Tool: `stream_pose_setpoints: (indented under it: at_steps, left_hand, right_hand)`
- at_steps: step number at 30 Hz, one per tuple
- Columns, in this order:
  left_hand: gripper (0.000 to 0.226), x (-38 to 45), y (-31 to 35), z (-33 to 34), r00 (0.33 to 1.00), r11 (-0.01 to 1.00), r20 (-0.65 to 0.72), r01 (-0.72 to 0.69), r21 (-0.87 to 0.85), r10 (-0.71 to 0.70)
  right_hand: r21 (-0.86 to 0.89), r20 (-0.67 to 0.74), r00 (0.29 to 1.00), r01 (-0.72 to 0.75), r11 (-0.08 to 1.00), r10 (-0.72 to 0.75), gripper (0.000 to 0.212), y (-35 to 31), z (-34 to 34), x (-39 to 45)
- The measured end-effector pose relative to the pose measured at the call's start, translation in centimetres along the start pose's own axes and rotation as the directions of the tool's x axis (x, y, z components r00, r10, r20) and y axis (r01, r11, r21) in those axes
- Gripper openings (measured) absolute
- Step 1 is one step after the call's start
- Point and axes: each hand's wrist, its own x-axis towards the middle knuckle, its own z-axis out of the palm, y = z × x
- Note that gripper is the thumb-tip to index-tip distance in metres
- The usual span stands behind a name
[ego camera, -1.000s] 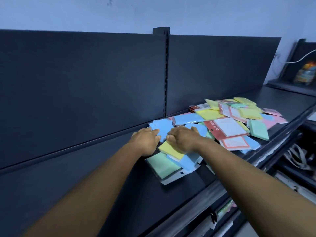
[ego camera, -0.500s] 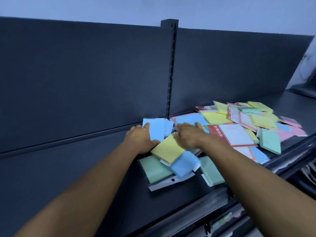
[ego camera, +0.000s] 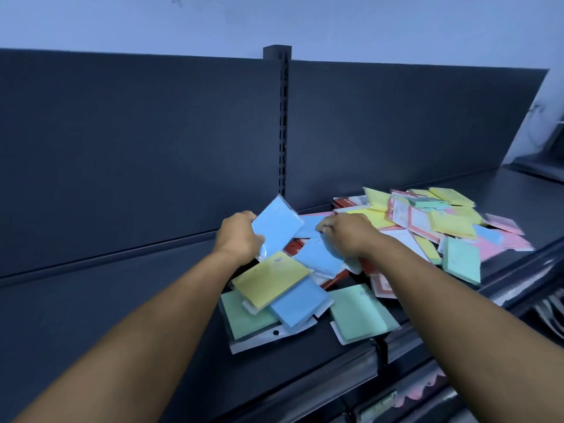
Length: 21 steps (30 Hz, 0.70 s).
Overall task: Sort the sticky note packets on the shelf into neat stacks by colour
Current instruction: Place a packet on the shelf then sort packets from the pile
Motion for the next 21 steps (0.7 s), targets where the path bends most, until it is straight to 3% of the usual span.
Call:
stream_pose_setpoints:
  at_steps: [3,6,15,18,21]
  left_hand:
    - [0.012,0.4,0.5,0.0,0.999,0.999,-0.016,-0.047,-0.028,0.046]
    - [0.015,0.7,0.7,0.3,0.997,0.997,-0.016,-0.070,-0.015,0.070]
    - [0.032,1.3,0.5,0.5,0.997,0.994,0.011,-0.081,-0.067,0.082]
    - [0.026,1.2,0.3,0.3,0.997,0.994,0.006,-0.081,-0.075,0.082]
    - [0.016,1.0,0.0,-0.4,0.997,0.993,-0.019,-0.077,-0.093,0.075]
  right_hand:
    - [0.074,-0.151,0.988,-0.024,0.997,0.035,0.026,0.8,-0.7,0.5]
    - [-0.052,-0.003,0.995,-0.099,0.994,0.099,0.036,1.3,-0.4,1.4]
    - [-0.090,0.285,0.952,-0.088,0.992,0.110,0.076,2.2,-1.3,3.0]
    - [-0.054,0.208,0.974,-0.084,0.995,0.094,0.077,1.9,-1.9,3.2]
    - [0.067,0.033,0.994,-0.109,0.992,0.107,0.071,1.5,-2.3,3.1]
